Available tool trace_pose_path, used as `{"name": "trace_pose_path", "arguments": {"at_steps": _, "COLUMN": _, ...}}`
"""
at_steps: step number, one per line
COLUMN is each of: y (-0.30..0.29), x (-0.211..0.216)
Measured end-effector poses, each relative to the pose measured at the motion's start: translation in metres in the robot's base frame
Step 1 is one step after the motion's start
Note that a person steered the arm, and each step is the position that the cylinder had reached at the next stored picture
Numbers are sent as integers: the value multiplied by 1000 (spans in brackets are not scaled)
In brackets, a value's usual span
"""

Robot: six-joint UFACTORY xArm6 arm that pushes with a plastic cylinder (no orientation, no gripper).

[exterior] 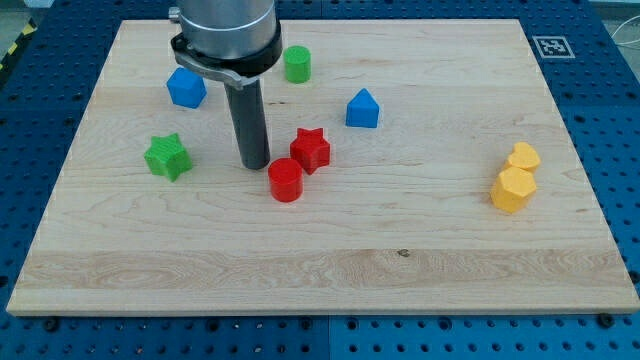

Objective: Nudge the red circle to the red star

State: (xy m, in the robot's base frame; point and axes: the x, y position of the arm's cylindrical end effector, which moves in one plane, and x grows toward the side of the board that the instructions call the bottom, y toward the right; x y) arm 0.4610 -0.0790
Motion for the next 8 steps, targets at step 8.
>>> {"name": "trace_pose_path", "arguments": {"at_steps": 8, "y": 48, "x": 54}}
